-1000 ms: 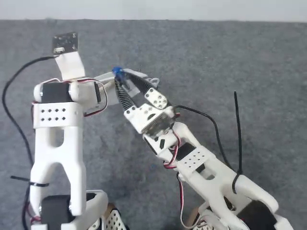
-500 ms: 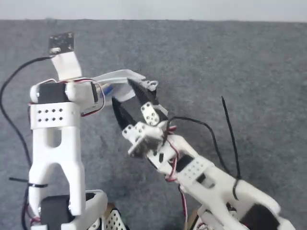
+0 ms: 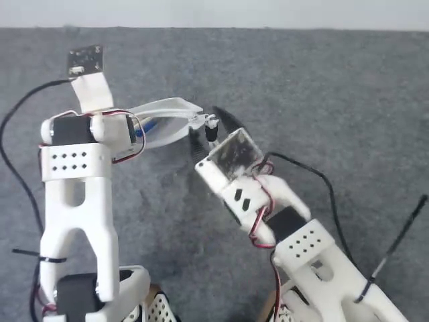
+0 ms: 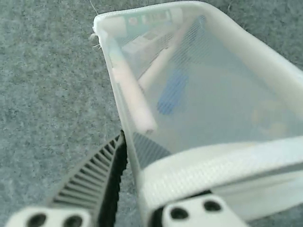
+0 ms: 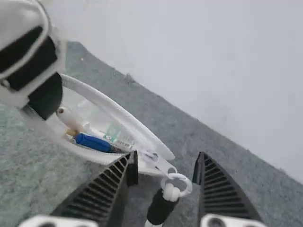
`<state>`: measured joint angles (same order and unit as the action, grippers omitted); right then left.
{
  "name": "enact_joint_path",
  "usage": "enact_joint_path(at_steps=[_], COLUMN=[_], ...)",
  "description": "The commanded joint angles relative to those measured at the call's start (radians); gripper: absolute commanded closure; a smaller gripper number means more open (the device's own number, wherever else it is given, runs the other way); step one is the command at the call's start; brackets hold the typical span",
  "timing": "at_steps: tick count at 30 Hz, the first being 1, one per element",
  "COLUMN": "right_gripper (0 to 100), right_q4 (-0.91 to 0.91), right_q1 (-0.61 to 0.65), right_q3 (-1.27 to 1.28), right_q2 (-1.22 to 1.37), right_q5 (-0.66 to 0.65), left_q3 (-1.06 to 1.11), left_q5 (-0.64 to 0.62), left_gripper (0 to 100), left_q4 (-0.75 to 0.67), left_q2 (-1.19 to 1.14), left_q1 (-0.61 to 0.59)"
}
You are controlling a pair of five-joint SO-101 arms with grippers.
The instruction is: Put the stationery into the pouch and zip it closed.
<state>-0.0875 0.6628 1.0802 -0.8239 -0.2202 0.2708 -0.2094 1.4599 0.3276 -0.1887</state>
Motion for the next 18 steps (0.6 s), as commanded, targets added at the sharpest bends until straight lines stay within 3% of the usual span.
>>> enact_joint_path(at_steps=[1,6,18], right_gripper=[81.9,82.1,82.1], right_q4=[-0.140,-0.159,-0.154], right_q1=[-0.036,-0.036,-0.094], right_q3=[-0.114,-0.126,-0.338], right_q2=[-0.044,-0.001,0.440], right_q5=[0.023,0.021,0.029], left_q3=[-0.007,-0.004,0.010], left_q5=[0.005,0.005,0.006], left_gripper=[99,99,99], left_q4=[-0.015,-0.014,-0.018], left_q2=[0.000,0.000,0.000], left_q1=[-0.003,-0.003,-0.041])
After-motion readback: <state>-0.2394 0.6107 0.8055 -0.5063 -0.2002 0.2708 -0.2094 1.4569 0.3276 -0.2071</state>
